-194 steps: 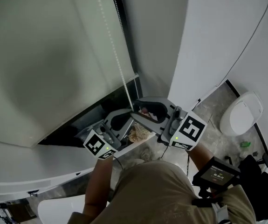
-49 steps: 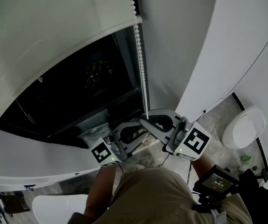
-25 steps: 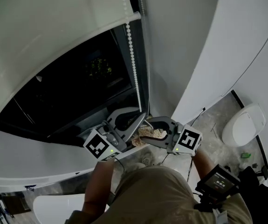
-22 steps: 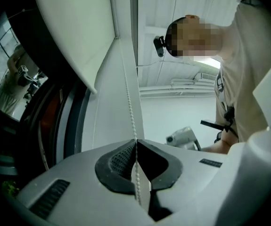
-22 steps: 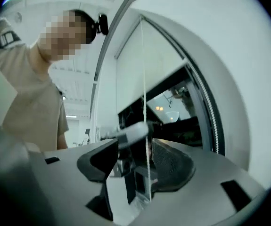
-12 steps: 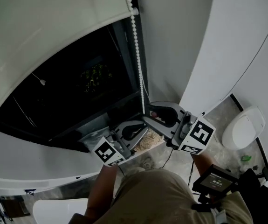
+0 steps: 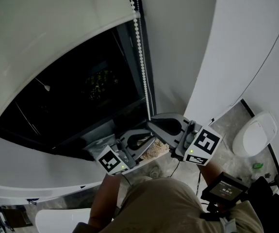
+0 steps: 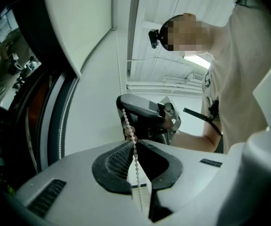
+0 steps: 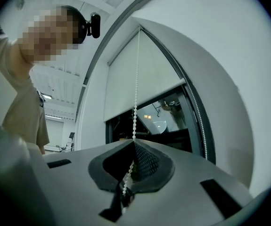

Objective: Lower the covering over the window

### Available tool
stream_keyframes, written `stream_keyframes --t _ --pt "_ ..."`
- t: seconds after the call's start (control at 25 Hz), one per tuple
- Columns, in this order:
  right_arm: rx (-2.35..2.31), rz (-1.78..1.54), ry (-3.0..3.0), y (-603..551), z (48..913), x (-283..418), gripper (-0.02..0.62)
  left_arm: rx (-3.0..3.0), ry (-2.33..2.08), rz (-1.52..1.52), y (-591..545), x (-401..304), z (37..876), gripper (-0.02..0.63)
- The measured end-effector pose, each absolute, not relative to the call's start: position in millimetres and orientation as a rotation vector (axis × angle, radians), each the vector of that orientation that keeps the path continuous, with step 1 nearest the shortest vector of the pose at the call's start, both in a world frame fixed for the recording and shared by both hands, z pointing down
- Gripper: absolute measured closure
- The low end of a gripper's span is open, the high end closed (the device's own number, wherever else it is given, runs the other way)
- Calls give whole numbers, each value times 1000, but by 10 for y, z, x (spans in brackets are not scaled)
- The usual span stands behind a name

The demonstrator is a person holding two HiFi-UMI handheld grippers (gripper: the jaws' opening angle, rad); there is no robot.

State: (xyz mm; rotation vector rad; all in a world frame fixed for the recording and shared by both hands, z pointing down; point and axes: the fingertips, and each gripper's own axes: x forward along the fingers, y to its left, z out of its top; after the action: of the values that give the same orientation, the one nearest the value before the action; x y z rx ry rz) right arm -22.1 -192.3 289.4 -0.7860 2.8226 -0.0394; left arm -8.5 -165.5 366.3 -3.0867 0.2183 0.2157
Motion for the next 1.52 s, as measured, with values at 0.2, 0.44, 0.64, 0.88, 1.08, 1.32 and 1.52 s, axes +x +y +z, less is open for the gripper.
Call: stream_keyframes --t 0.2,0.44,0.64,0.88,1.08,1.32,1.52 --pt "-788 -71 2869 -1928 3043 -234 589 -3070 153 572 -1886 -485 3141 419" --pt "-750 -171 2936 -1900 3408 -318 589 -2997 179 509 -2003 -160 2535 434" --pt "-737 -81 2932 -1859 3350 -231 588 -2970 274 514 -2050 -174 2567 588" --pt "-784 -5 2750 -1930 2771 44 499 -3027 255 304 -2011 -106 3187 589" --pt "-835 62 2788 -2014 2679 -71 522 -3113 235 322 -1822 -11 3507 589" --pt "-784 -30 2795 -1993 2695 -166 584 -3076 182 239 -1751 -42 3473 589" --pt "-783 -97 2853 -2018 2896 -205 588 -3068 87 389 -1784 -268 3223 546"
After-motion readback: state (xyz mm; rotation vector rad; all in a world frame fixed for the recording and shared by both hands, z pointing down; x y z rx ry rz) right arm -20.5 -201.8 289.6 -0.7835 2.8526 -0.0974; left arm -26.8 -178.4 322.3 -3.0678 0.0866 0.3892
